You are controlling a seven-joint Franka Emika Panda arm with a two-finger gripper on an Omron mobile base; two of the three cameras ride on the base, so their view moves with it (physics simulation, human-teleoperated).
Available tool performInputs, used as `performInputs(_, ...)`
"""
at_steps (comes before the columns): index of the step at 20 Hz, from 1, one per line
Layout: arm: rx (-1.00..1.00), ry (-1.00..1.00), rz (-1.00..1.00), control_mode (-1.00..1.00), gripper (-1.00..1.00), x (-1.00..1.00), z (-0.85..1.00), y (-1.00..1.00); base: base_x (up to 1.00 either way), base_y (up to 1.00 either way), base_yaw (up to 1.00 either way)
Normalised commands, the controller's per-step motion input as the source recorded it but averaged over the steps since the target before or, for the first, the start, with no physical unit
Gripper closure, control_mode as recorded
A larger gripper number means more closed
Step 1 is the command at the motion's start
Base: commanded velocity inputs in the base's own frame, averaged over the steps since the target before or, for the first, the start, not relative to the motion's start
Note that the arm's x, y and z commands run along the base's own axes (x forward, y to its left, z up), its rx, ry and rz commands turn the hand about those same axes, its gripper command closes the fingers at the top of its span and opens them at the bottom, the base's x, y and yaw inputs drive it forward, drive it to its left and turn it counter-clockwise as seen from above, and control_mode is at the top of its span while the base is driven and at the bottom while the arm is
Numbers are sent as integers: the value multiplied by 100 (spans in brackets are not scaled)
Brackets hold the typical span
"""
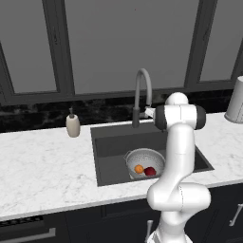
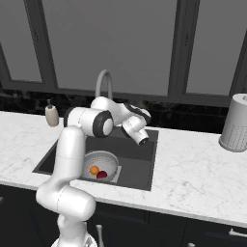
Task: Put the colander in the sink, put the tangerine, pear in the colander, and turn on the sink faucet and pour water over the colander.
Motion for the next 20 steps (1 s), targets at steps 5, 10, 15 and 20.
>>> performInputs(5, 9, 2, 0, -100, 100, 0, -5, -62, 0, 0, 0)
performInputs(10, 13, 9, 0, -100, 100, 0, -15, -82, 0, 0, 0)
performInputs(15, 11, 12, 0, -100, 100, 0, -10, -75, 0, 0, 0)
performInputs(20, 12, 7, 0, -100, 100, -9, 1, -71, 0, 0, 0)
